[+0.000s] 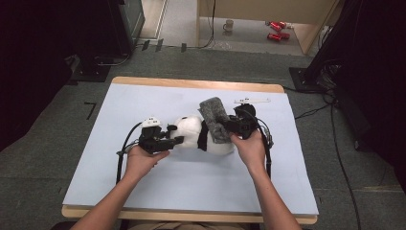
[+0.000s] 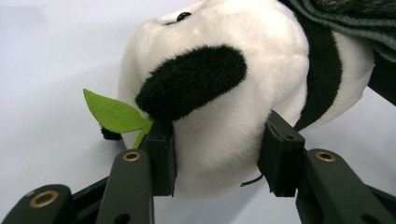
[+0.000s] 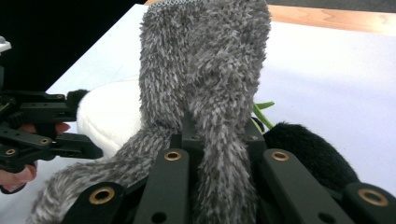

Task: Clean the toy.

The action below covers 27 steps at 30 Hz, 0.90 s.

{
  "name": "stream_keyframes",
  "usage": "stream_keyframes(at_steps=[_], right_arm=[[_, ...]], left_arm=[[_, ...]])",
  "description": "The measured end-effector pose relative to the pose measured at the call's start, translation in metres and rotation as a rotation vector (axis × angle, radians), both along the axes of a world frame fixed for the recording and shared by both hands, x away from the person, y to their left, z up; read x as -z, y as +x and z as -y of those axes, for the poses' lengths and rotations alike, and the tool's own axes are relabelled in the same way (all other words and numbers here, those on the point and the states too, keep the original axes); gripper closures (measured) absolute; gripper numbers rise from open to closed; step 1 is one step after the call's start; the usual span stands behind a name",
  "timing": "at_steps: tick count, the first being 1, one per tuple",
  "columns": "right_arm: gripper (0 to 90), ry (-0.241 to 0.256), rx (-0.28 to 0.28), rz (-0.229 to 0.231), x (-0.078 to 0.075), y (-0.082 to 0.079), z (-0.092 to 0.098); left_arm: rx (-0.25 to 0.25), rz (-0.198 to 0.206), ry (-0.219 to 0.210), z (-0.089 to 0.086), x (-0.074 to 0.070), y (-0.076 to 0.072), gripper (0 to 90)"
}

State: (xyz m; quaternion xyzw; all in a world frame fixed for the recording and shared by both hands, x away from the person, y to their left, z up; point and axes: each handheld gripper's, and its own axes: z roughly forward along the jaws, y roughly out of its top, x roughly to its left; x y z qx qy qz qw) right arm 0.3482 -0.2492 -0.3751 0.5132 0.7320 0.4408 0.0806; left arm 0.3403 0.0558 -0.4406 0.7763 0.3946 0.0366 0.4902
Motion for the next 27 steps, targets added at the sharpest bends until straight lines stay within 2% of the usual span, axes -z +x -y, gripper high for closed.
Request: stream_keyframes(at_steps=[4, 12, 15, 19, 22, 23, 27], right_arm=[[78.7, -0.015, 0.005, 0.017, -0.002, 0.000, 0.002], [79.0, -0.015, 0.025, 0.027, -0.005, 0.001, 0.015], [79.4, 0.016, 0.042, 0.022, -0.009, 0.002, 0.024], [79.3, 0.015, 0.038, 0.027, -0.010, 0.001, 0.024], [79.1, 0.051, 0.032, 0.017, -0.011, 0.001, 0.025], [79.1, 0.072, 0.025, 0.020, -0.012, 0.000, 0.024], [79.2, 0.092, -0.007, 0.024, -0.018, -0.004, 0.014]], left_arm=[[0.006, -0.012, -0.013, -0.002, 0.001, 0.001, 53.6], [0.014, -0.017, -0.024, -0.003, 0.001, 0.002, 53.4], [0.016, -0.016, -0.027, -0.003, 0.001, 0.002, 53.3], [0.019, -0.017, -0.024, -0.004, 0.001, 0.003, 53.3], [0.014, -0.016, -0.020, -0.003, 0.001, 0.002, 53.3], [0.014, -0.015, -0.019, -0.003, 0.001, 0.002, 53.3], [0.003, -0.012, -0.019, -0.002, 0.001, 0.001, 53.3]])
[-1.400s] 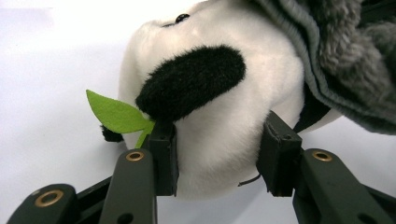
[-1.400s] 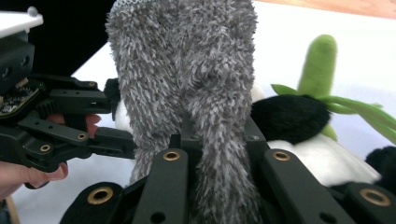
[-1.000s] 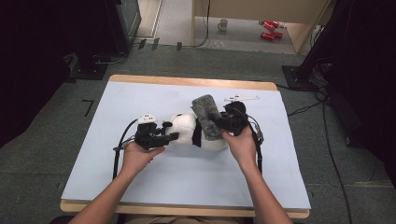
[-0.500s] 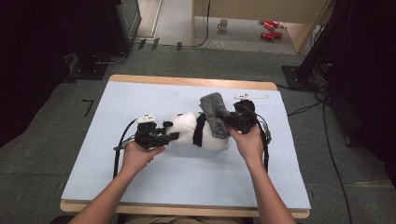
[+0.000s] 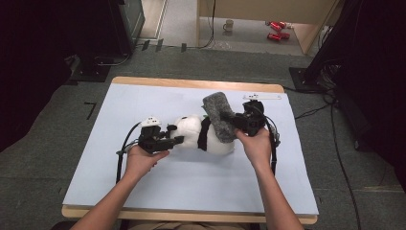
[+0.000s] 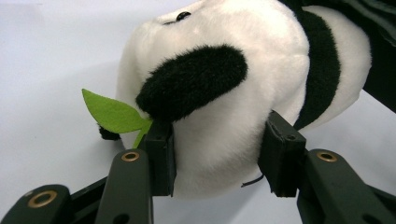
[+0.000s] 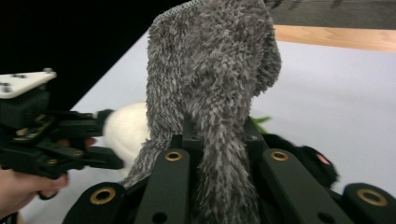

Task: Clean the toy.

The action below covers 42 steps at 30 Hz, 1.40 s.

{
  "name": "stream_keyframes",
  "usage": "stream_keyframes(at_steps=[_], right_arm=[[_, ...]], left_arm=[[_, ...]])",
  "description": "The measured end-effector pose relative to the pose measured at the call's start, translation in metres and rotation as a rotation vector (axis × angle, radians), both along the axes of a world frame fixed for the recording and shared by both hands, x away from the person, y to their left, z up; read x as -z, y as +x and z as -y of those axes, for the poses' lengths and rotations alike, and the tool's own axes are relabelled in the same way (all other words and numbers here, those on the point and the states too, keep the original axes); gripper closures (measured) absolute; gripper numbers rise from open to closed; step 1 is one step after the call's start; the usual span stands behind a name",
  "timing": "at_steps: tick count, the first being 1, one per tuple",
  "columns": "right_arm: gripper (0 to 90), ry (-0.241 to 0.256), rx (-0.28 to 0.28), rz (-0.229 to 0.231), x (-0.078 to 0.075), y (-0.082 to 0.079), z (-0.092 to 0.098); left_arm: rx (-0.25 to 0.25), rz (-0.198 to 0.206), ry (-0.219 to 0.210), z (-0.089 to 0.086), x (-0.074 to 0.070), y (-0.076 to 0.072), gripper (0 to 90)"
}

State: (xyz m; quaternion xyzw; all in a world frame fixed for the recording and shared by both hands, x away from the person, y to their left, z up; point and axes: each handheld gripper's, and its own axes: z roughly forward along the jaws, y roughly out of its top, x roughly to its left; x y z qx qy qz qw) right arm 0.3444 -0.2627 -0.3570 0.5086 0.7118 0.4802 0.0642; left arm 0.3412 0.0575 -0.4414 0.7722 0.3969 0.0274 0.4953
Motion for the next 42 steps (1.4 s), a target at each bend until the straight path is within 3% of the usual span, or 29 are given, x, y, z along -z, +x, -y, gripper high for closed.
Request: stream_keyframes(at_steps=[6, 13, 19, 23, 25, 30, 34, 39, 42], right_arm=[[79.1, -0.002, -0.047, 0.040, -0.009, -0.006, -0.022], [78.9, -0.029, -0.156, 0.023, -0.003, -0.005, -0.063], [78.9, -0.014, -0.218, 0.007, 0.002, -0.006, -0.086], [78.0, -0.066, -0.253, -0.041, 0.021, -0.001, -0.102], [77.9, -0.044, -0.262, -0.065, 0.027, 0.001, -0.101], [77.7, -0.119, -0.248, -0.025, 0.024, 0.002, -0.095], [77.9, -0.133, -0.218, -0.030, 0.023, 0.005, -0.082], [78.3, -0.101, -0.158, -0.079, 0.023, 0.011, -0.056], [78.2, -0.094, -0.141, -0.079, 0.021, 0.011, -0.047]], left_arm=[[-0.008, 0.001, -0.008, 0.001, 0.000, -0.004, 53.3], [-0.010, 0.011, 0.001, 0.003, 0.002, -0.012, 52.8], [-0.007, 0.014, 0.007, 0.001, 0.004, -0.015, 52.6], [-0.012, 0.002, 0.026, 0.001, 0.005, -0.015, 52.4], [-0.008, 0.003, 0.020, -0.001, 0.007, -0.015, 51.9], [0.000, 0.000, 0.003, -0.002, 0.008, -0.012, 51.8], [-0.004, -0.011, -0.003, -0.004, 0.009, -0.009, 51.8], [0.005, -0.005, 0.005, -0.003, 0.008, -0.006, 51.7], [0.004, -0.011, 0.017, -0.003, 0.006, -0.004, 51.7]])
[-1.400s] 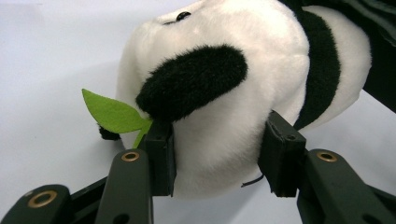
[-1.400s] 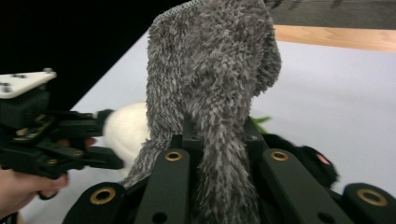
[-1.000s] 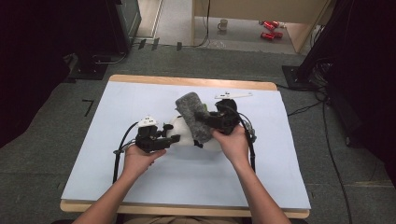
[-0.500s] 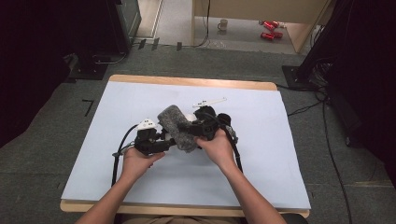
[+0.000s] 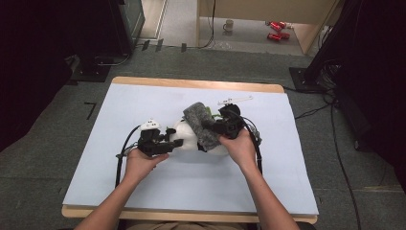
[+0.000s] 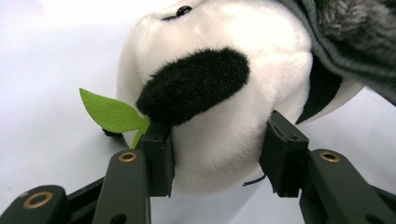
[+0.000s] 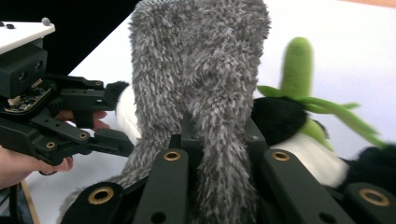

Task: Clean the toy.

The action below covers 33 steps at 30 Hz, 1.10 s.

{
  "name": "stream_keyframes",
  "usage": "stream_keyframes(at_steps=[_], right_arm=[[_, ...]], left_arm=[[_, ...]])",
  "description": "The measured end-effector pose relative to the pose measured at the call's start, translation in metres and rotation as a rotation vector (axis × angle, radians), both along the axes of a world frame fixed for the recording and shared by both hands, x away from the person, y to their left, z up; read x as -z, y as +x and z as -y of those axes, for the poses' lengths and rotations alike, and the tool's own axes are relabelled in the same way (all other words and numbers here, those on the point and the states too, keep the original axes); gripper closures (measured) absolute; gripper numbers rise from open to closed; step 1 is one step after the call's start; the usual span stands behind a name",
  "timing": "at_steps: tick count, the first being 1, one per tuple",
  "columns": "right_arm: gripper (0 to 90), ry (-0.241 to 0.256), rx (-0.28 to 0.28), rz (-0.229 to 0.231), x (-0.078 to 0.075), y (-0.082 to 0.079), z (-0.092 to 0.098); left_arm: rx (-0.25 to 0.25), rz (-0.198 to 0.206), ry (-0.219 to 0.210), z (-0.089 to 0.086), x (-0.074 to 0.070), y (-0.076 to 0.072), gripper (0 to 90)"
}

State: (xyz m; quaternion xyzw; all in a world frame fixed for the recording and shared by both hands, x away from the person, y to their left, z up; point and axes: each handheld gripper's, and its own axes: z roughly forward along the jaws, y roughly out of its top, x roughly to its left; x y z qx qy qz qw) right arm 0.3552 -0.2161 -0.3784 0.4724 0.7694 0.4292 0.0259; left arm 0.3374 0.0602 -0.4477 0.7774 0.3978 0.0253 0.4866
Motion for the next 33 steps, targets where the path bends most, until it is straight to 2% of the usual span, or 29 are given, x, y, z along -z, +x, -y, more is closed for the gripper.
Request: stream_keyframes(at_steps=[6, 10, 17, 23, 33], right_arm=[[78.5, -0.031, 0.073, 0.035, -0.007, -0.002, 0.024], [79.0, -0.004, 0.115, 0.035, -0.010, -0.004, 0.045], [79.0, -0.017, 0.129, 0.061, -0.010, -0.008, 0.050], [79.0, 0.029, 0.175, 0.062, -0.012, -0.012, 0.068], [78.8, 0.041, 0.217, 0.062, -0.013, -0.014, 0.084]], left_arm=[[-0.001, -0.014, 0.008, 0.001, -0.002, 0.005, 51.4], [0.004, -0.012, 0.021, 0.004, -0.005, 0.006, 51.4], [0.017, -0.029, 0.016, 0.004, -0.006, 0.012, 51.3], [0.020, -0.043, 0.002, 0.004, -0.006, 0.017, 51.2], [0.018, -0.045, 0.000, 0.005, -0.007, 0.018, 50.9]])
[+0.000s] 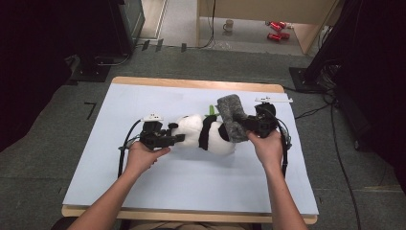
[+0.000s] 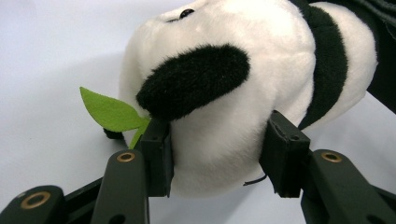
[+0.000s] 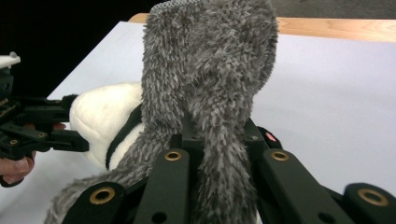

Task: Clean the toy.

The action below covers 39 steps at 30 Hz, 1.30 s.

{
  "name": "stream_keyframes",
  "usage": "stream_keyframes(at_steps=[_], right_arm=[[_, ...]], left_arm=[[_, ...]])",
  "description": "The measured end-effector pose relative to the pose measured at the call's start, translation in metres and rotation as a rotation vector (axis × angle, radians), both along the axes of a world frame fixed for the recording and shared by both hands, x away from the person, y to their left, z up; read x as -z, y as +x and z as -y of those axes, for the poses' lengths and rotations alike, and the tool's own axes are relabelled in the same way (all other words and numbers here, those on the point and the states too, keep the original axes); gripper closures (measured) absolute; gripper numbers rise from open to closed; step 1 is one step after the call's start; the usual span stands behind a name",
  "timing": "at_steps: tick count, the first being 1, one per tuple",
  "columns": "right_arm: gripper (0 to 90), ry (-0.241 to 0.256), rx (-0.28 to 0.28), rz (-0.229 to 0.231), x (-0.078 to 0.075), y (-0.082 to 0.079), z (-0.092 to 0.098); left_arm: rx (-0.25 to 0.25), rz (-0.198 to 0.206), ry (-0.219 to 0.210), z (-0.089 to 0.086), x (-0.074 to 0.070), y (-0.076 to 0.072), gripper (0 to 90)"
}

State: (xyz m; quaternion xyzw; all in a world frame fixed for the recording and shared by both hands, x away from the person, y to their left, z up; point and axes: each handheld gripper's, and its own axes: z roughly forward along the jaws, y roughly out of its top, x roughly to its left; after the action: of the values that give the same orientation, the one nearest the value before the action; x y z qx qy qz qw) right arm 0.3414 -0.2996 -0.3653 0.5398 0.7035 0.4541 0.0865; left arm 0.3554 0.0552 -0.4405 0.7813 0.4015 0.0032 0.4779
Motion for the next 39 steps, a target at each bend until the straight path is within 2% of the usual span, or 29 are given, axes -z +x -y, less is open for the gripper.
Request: stream_keyframes(at_steps=[7, 11, 15, 19, 24, 28, 32, 35, 36, 37, 39], right_arm=[[78.8, 0.000, 0.047, 0.004, -0.006, -0.003, 0.016], [78.8, -0.032, 0.089, 0.010, -0.010, -0.005, 0.025], [78.7, 0.018, 0.083, 0.022, -0.018, -0.010, 0.031], [78.4, 0.044, 0.036, 0.045, -0.028, -0.015, 0.018], [78.1, 0.050, -0.053, 0.067, -0.034, -0.019, -0.013], [78.2, 0.056, -0.138, 0.042, -0.023, -0.020, -0.045], [78.1, 0.030, -0.179, -0.003, -0.007, -0.018, -0.064], [78.1, -0.009, -0.179, -0.040, 0.006, -0.014, -0.070], [78.2, -0.013, -0.180, -0.039, 0.010, -0.013, -0.069], [78.2, 0.006, -0.176, -0.040, 0.013, -0.012, -0.067], [78.1, 0.009, -0.171, -0.039, 0.013, -0.011, -0.064]], left_arm=[[0.000, 0.008, 0.005, 0.000, 0.001, 0.000, 51.4], [-0.004, 0.009, 0.008, -0.001, 0.001, 0.000, 51.5], [-0.007, 0.014, 0.006, -0.001, 0.002, 0.000, 51.4], [-0.006, 0.024, 0.007, -0.001, 0.002, 0.000, 51.2], [-0.001, 0.036, 0.005, -0.001, 0.003, 0.000, 51.0], [0.006, 0.044, 0.006, -0.002, 0.003, 0.000, 50.6], [0.014, 0.057, 0.006, -0.002, 0.004, -0.001, 50.5], [0.015, 0.068, 0.008, -0.002, 0.004, -0.001, 49.8], [0.016, 0.074, 0.007, -0.002, 0.004, -0.001, 49.1], [0.019, 0.076, 0.003, -0.003, 0.004, -0.001, 47.3], [0.028, 0.081, -0.018, -0.004, 0.004, 0.000, 42.0]])
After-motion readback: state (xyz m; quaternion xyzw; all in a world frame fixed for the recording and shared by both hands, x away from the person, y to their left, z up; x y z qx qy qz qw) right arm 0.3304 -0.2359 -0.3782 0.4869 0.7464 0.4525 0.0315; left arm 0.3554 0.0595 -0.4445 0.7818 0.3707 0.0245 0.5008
